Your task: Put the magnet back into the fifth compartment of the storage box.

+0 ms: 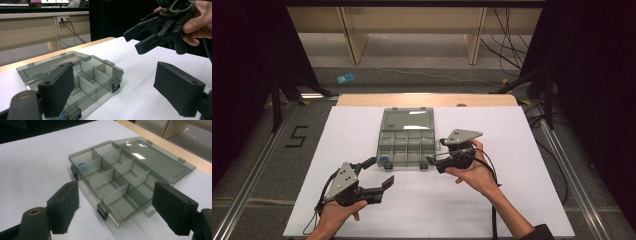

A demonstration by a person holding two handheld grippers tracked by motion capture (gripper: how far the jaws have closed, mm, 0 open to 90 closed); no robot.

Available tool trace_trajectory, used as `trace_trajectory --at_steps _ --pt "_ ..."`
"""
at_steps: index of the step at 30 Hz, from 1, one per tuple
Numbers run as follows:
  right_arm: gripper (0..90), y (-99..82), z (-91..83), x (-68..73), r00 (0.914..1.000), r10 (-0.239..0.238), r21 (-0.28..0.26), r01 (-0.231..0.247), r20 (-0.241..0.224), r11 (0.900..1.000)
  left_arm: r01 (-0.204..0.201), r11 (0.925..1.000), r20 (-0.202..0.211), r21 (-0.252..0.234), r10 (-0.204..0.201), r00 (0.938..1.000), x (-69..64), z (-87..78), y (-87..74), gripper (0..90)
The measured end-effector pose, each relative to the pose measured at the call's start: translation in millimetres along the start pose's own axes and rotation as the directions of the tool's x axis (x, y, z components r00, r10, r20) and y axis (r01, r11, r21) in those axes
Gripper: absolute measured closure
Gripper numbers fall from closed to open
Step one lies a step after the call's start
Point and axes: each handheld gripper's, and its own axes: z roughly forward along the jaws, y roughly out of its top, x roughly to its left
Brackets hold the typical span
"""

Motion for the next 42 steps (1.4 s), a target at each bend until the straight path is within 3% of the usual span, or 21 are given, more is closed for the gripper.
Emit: trace_trajectory --at_steps 23,24,41,42 --pt "19.9 -25.7 -24.3 -2.8 0.9974 0.066 -0.073 -0.063 0.031 0.9954 -0.001 1.0 0.0 -0.005 0.001 1.0 0.1 -0.2 0.4 15.9" --pt "19.9 -26.9 -24.1 -2.7 0.9974 0.069 -0.077 -0.068 0.018 0.9947 -0.001 1.0 -0.001 -0.006 0.001 1.0 0.1 -0.4 0.5 15.9" --pt "19.5 -39.1 -36.2 0.6 0.9958 0.087 -0.108 -0.083 0.03 0.9906 0.001 0.9999 0.002 -0.015 -0.001 1.0 0.4 -0.2 0.4 15.9" --pt "19.4 -40.3 -36.4 0.2 0.9957 0.08 -0.12 -0.073 0.047 0.99 0.002 0.9998 0.005 -0.018 -0.002 1.0 0.5 0.1 0.2 15.9"
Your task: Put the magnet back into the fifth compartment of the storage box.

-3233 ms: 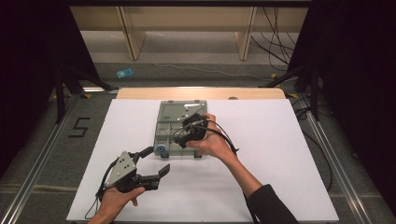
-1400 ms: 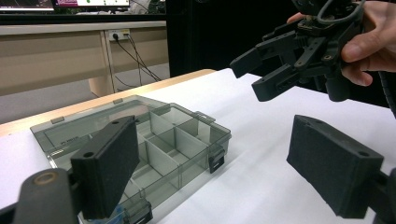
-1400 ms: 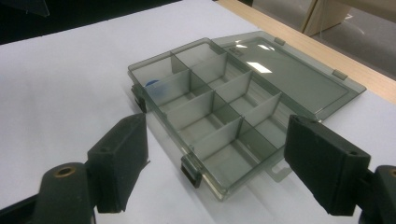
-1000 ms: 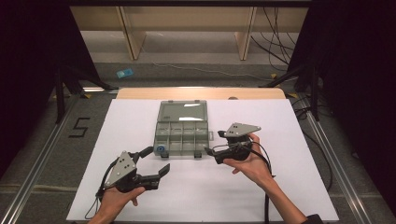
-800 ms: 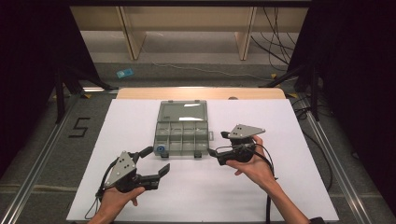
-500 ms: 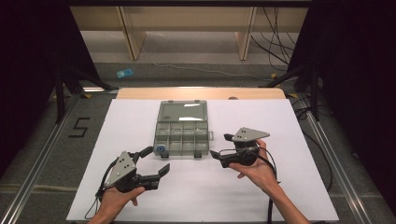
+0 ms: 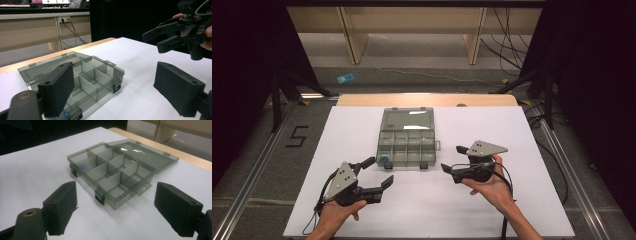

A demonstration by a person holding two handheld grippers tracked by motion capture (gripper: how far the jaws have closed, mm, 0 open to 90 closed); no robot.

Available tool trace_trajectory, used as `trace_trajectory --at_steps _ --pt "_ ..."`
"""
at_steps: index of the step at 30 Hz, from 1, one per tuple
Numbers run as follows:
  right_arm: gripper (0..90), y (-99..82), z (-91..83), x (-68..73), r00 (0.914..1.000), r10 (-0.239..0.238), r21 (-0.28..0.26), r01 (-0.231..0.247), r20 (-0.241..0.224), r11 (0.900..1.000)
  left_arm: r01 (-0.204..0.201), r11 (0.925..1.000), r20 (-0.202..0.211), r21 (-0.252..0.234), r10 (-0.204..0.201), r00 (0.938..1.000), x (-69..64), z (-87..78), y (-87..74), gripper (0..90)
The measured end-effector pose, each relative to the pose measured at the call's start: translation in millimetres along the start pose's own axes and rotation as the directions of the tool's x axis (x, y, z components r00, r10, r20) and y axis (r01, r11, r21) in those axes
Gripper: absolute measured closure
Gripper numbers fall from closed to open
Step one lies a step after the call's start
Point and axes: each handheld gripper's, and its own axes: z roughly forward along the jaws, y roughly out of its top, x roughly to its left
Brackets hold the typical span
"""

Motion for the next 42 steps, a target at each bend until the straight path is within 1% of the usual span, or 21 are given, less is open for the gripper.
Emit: trace_trajectory --at_steps 1,2,7,9,10,12,13,15,16,17,22,26,27,30,31,32,33,37,39,40,42 --pt "19.3 -0.7 -1.8 0.1 1.0 0.004 0.013 -0.003 -0.008 0.9999 -0.004 0.9999 -0.009 0.014 0.005 1.0 -0.1 -1.3 0.4 15.9" --pt "19.3 -1.8 -1.6 0.9 0.9999 0.011 0.005 -0.011 -0.011 0.9999 -0.005 0.9999 -0.008 0.013 0.005 1.0 0.0 -1.2 0.4 15.9" --pt "19.0 -5.3 -6.5 1.6 1.0 0.002 -0.003 -0.002 -0.005 1.0 -0.007 0.9999 -0.01 0.012 0.007 0.9999 0.1 -1.8 0.5 15.9" --pt "18.8 -6.9 -8.3 3.1 0.9998 0.016 -0.001 -0.016 -0.01 0.9999 -0.008 0.9999 -0.011 0.013 0.008 0.9999 0.3 -1.7 0.5 15.9" --pt "18.9 -7.7 -8.9 2.6 1.0 0.007 -0.006 -0.007 -0.004 1.0 -0.008 0.9999 -0.011 0.012 0.008 0.9999 0.3 -1.7 0.5 15.9" --pt "18.8 -9.0 -11.4 3.2 0.9999 0.016 0.002 -0.016 -0.002 0.9999 -0.002 0.9999 -0.011 0.012 0.002 0.9999 0.1 -1.7 0.4 15.9" --pt "18.8 -9.8 -11.8 2.5 1.0 0.006 -0.009 -0.005 0.003 0.9999 0.0 0.9999 -0.012 0.013 0.001 0.9999 0.2 -1.7 0.4 15.9" --pt "18.8 -11.2 -12.8 3.3 0.9997 0.022 -0.009 -0.022 -0.007 0.9997 0.003 0.9999 -0.012 0.01 -0.003 0.9999 0.3 -1.3 0.3 15.9" --pt "18.7 -11.4 -14.6 3.3 0.9998 0.021 0.004 -0.021 -0.002 0.9998 0.004 0.9999 -0.012 0.009 -0.004 0.9999 0.3 -1.3 0.2 15.9" --pt "18.5 -12.2 -14.8 2.9 0.9999 0.015 -0.015 -0.015 0.006 0.9998 0.004 0.9999 -0.013 0.01 -0.004 0.9999 0.2 -1.2 0.2 15.9" --pt "18.3 -15.1 -18.2 4.4 0.9997 0.023 -0.012 -0.023 0.001 0.9997 0.007 1.0 -0.008 -0.001 -0.007 0.9999 0.8 -0.1 0.0 15.9" --pt "18.3 -17.9 -20.4 5.3 0.9997 0.024 -0.013 -0.024 0.002 0.9996 0.002 0.9999 -0.021 0.011 -0.001 0.9998 1.0 -0.7 0.3 15.9" --pt "18.3 -18.8 -20.9 4.9 0.9998 0.017 -0.02 -0.017 0.008 0.9996 0.0 0.9999 -0.022 0.013 0.0 0.9998 1.2 -0.6 0.2 15.9" --pt "18.3 -22.5 -22.0 6.5 0.9997 0.026 -0.04 -0.026 0.002 0.9988 0.004 0.9999 -0.027 0.015 -0.003 0.9996 1.3 -1.5 -0.2 15.9" --pt "18.3 -23.3 -23.5 7.9 0.9994 0.035 -0.026 -0.035 -0.002 0.999 0.008 1.0 -0.022 0.005 -0.008 0.9997 1.7 -1.4 -0.8 15.9" --pt "18.3 -23.9 -25.1 8.3 0.9995 0.032 -0.02 -0.032 0.001 0.9993 -0.004 0.9999 -0.031 0.015 0.005 0.9995 2.7 -3.0 -0.4 15.9" --pt "18.4 -24.8 -25.6 8.3 0.9997 0.023 -0.025 -0.023 0.003 0.9994 -0.005 0.9999 -0.033 0.012 0.005 0.9994 3.2 -3.4 -0.5 15.9" --pt "18.3 -27.8 -26.7 10.9 0.9995 0.032 -0.023 -0.032 0.003 0.9992 -0.015 0.9998 -0.036 0.013 0.016 0.9992 3.7 -3.9 -0.3 15.9" --pt "18.3 -28.6 -28.2 10.9 0.9996 0.029 -0.018 -0.029 0.006 0.9994 -0.009 0.9998 -0.033 0.016 0.01 0.9994 2.7 -3.3 -0.8 15.9" --pt "18.3 -29.0 -28.8 10.6 0.9995 0.031 -0.018 -0.031 0.011 0.9994 -0.016 0.9997 -0.032 0.016 0.017 0.9994 3.1 -3.1 -0.9 15.9" --pt "18.3 -30.3 -29.1 10.1 0.9993 0.038 -0.017 -0.038 0.005 0.9991 -0.01 0.9998 -0.032 0.016 0.01 0.9994 2.9 -3.6 -1.0 15.9"
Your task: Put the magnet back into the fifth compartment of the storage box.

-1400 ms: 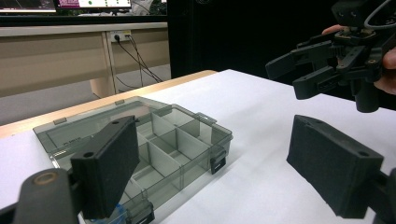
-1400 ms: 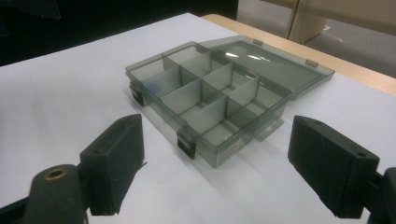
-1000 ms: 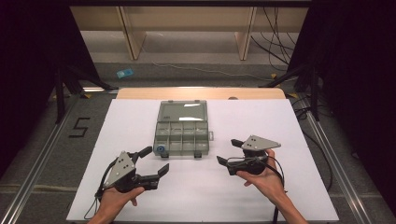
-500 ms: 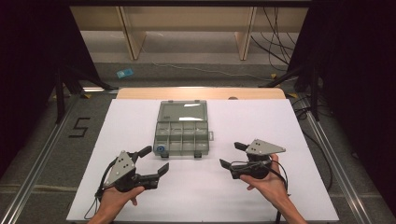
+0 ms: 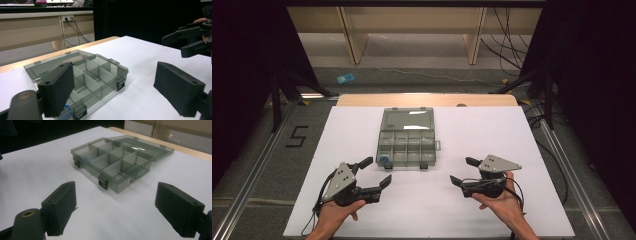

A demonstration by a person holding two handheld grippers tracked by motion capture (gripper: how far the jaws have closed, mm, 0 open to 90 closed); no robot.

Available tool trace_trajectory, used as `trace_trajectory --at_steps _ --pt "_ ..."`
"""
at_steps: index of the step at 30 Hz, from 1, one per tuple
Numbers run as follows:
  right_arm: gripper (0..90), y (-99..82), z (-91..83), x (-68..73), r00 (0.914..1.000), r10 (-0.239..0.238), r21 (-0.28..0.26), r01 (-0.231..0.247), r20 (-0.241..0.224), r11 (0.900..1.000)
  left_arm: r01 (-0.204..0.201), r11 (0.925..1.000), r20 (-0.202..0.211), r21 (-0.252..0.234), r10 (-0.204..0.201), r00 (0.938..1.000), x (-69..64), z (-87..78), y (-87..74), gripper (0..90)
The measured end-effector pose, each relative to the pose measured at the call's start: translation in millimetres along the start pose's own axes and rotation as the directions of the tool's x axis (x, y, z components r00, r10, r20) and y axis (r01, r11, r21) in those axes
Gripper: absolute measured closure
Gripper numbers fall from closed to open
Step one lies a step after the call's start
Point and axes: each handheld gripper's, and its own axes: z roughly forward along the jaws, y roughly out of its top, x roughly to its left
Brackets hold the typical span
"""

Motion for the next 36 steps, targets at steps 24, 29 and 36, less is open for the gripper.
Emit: trace_trajectory --at_steps 24,29,36 --pt "16.9 -10.7 -15.7 3.6 0.9991 0.029 -0.009 -0.029 0.029 0.9995 0.001 1.0 0.007 -0.007 -0.001 1.0 -1.4 -2.2 0.0 15.9" --pt "17.0 -12.6 -17.9 4.1 0.9988 0.027 -0.004 -0.027 0.04 0.9996 -0.003 1.0 0.007 -0.005 0.003 1.0 -1.1 -2.7 0.1 15.9" --pt "17.1 -14.9 -25.5 5.6 0.9985 0.038 -0.011 -0.037 0.038 0.9992 -0.004 1.0 0.009 -0.003 0.004 1.0 -1.9 -2.5 0.1 15.9"
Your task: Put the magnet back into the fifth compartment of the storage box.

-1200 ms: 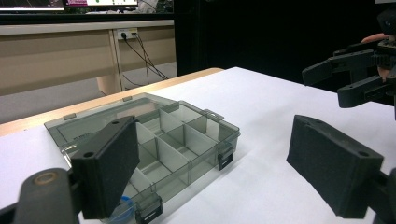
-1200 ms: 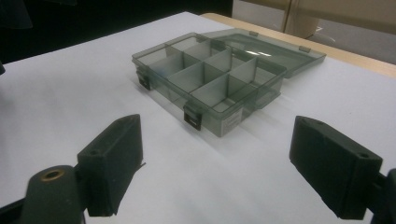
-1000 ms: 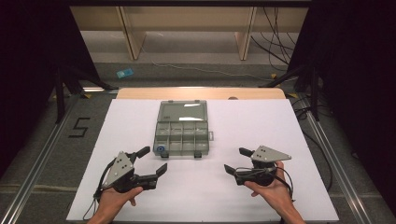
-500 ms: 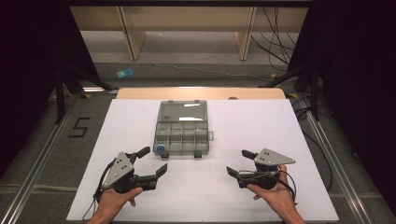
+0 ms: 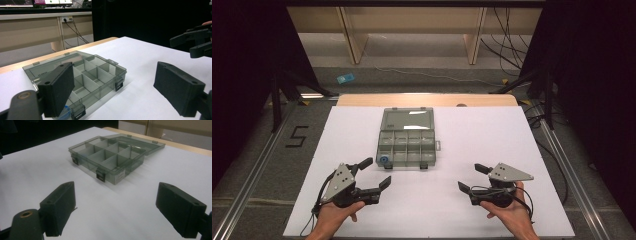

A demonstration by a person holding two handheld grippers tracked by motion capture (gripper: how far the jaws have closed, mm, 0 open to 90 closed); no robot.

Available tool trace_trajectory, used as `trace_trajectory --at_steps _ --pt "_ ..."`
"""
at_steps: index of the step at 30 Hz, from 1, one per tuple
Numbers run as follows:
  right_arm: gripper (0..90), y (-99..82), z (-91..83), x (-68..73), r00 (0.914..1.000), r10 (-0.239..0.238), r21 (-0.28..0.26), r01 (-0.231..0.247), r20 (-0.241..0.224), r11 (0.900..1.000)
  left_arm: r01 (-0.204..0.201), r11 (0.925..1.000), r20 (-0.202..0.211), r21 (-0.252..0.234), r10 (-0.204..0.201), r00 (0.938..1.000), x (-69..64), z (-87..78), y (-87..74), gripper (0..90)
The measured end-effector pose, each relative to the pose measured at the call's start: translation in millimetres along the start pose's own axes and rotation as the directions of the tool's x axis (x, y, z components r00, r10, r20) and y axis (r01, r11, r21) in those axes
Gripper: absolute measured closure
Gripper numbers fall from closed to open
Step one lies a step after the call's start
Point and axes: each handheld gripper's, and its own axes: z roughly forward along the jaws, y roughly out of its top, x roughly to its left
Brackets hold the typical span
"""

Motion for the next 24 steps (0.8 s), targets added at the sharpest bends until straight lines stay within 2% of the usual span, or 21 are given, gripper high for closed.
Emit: trace_trajectory --at_steps 7,9,12,15,21,24 --pt "17.0 -3.6 -7.3 2.8 0.9999 0.003 -0.024 -0.003 0.014 0.9997 0.006 1.0 0.005 -0.004 -0.006 1.0 -0.8 0.9 -0.7 15.9" --pt "17.1 -3.9 -8.6 3.8 0.9999 0.012 -0.034 -0.012 0.003 0.9994 0.012 0.9999 0.008 -0.005 -0.012 0.9999 -1.1 1.1 -0.9 15.9" --pt "17.1 -2.8 -9.3 3.8 0.9999 -0.003 -0.038 0.003 0.013 0.9993 -0.004 1.0 0.003 0.003 0.004 1.0 0.0 0.7 -0.2 15.9" --pt "17.1 -2.3 -9.2 3.3 0.9997 -0.012 -0.047 0.013 0.022 0.9988 0.011 0.9999 0.011 -0.008 -0.01 0.9999 -1.1 1.3 -0.7 15.9" --pt "17.2 -1.9 -7.9 5.2 1.0 0.002 -0.05 -0.001 0.001 0.9987 -0.003 1.0 0.004 0.002 0.003 1.0 -0.6 0.8 -0.4 15.9" --pt "17.2 -1.6 -8.5 4.6 1.0 -0.006 -0.045 0.007 0.007 0.999 -0.003 1.0 0.004 0.004 0.003 1.0 -0.5 0.8 -0.5 15.9"
